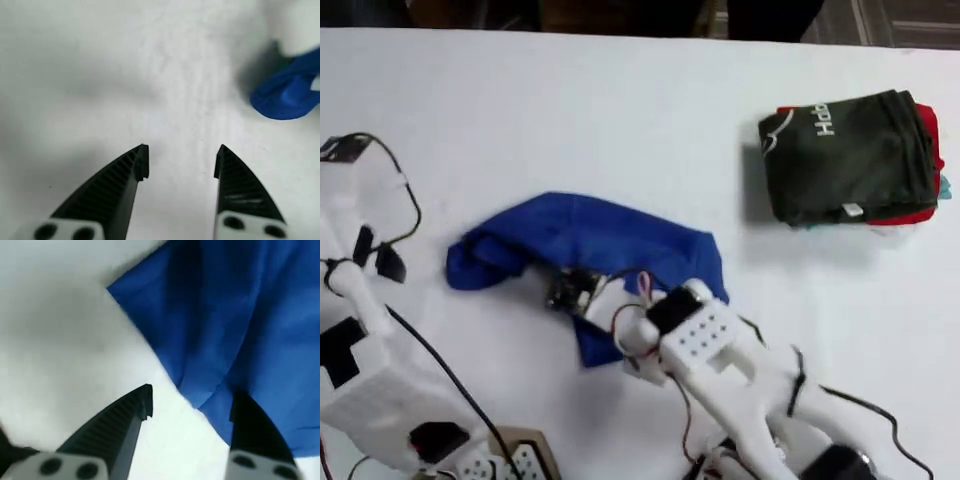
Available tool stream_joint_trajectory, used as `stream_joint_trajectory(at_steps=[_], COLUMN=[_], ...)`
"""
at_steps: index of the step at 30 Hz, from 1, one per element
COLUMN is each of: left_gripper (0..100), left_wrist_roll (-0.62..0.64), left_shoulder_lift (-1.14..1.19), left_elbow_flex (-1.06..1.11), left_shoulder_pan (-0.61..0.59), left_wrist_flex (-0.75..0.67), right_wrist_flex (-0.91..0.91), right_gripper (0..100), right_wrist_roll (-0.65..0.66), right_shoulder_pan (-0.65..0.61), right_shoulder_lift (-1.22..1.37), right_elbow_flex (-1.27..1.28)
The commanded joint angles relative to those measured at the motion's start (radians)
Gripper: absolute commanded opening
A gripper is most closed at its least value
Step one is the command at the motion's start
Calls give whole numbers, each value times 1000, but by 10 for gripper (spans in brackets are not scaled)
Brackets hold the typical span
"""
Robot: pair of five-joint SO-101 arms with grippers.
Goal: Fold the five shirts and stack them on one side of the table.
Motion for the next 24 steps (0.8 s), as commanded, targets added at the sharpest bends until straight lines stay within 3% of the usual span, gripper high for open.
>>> stream_joint_trajectory(at_steps=[1,6,10,15,24], left_gripper=[233,233,233,233,233], left_wrist_roll=[-6,-6,-5,-5,-5], left_shoulder_lift=[-15,-15,-15,-15,-15], left_elbow_flex=[-12,-12,-10,-10,-10], left_shoulder_pan=[-25,-26,-23,-23,15], left_wrist_flex=[-3,-3,-5,-12,-12], right_wrist_flex=[-102,-130,-79,119,357], right_gripper=[251,251,252,253,253], right_wrist_roll=[17,12,-52,-52,-15], right_shoulder_pan=[117,357,464,415,220], right_shoulder_lift=[166,444,593,615,390], right_elbow_flex=[-49,-311,-549,-718,-720])
